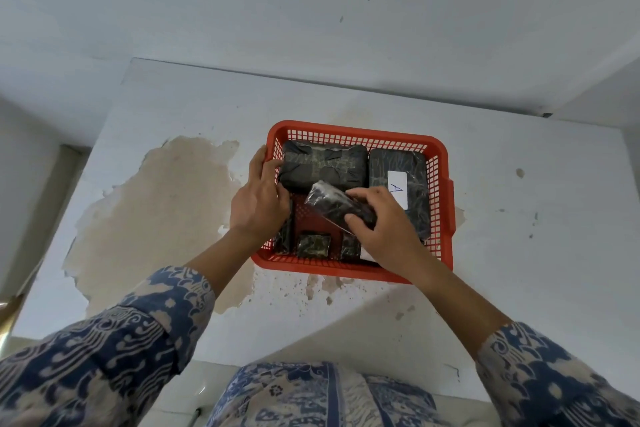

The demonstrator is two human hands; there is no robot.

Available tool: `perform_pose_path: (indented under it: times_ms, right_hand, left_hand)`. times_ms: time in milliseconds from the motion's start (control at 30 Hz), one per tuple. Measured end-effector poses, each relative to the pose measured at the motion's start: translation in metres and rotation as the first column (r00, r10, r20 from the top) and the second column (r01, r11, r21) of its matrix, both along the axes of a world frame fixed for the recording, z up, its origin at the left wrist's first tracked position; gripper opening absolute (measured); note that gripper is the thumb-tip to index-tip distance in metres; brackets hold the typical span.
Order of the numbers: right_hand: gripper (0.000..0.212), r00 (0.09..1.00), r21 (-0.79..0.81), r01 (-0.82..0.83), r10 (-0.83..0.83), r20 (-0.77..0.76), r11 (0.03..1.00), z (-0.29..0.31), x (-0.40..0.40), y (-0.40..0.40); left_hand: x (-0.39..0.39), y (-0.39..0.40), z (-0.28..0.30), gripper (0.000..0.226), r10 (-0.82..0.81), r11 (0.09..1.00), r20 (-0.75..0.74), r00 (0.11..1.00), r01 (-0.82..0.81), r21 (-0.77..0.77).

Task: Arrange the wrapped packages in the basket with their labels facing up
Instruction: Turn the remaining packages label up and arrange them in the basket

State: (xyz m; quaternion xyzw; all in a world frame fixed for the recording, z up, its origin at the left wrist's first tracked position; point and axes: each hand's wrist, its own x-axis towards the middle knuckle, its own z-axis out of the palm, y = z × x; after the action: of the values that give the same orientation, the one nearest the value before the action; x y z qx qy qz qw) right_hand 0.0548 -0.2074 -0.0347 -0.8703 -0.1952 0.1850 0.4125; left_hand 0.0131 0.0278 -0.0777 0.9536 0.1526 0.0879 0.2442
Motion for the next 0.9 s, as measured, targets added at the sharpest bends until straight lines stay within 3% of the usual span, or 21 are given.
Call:
perform_pose_path:
  times_ms: [67, 167, 233, 300, 433, 600, 767, 900]
  right_hand:
    - [0.025, 0.949, 0.132, 0.167, -0.123, -0.292, 0.977, 0.009, -0.003, -0.006]
    - [0.030, 0.666, 0.294, 0.464, -0.110, -0.738, 0.836, 0.018, -0.009, -0.010]
    - [0.037, 0.489, 0.310, 0.635, -0.057, -0.870, 0.708, 0.019, -0.014, -0.012]
    - [0.039, 0.414, 0.309, 0.708, -0.018, -0.910, 0.635, 0.018, -0.018, -0.014]
    - [0.033, 0.447, 0.329, 0.667, -0.005, -0.895, 0.669, 0.021, -0.022, -0.019]
    - [0.070, 0.549, 0.312, 0.598, -0.094, -0.831, 0.738, 0.024, -0.015, -0.029]
    - [0.052, 0.681, 0.244, 0.521, -0.225, -0.697, 0.818, 0.029, -0.002, -0.042]
    - [0.047, 0.661, 0.295, 0.522, -0.161, -0.733, 0.800, 0.027, 0.005, -0.045]
  left_hand:
    - [0.000, 0.000, 0.000, 0.040, -0.004, 1.000, 0.002, 1.000, 0.004, 0.003]
    - [0.000, 0.000, 0.000, 0.042, -0.006, 1.000, -0.002, 1.000, 0.006, 0.012]
    - [-0.001, -0.001, 0.001, 0.043, -0.009, 1.000, -0.001, 1.000, 0.009, 0.021]
    - [-0.001, -0.001, 0.002, 0.043, -0.009, 1.000, -0.002, 1.000, 0.009, 0.027]
    - [-0.002, -0.001, 0.002, 0.044, -0.009, 0.999, -0.011, 1.000, 0.009, 0.030]
    - [-0.001, 0.000, 0.000, 0.043, -0.020, 1.000, -0.004, 1.000, 0.020, 0.022]
    - [-0.002, 0.000, -0.001, 0.043, -0.026, 0.999, 0.007, 1.000, 0.026, 0.022]
    - [-0.002, 0.000, 0.000, 0.042, -0.029, 0.999, 0.013, 1.000, 0.028, 0.027]
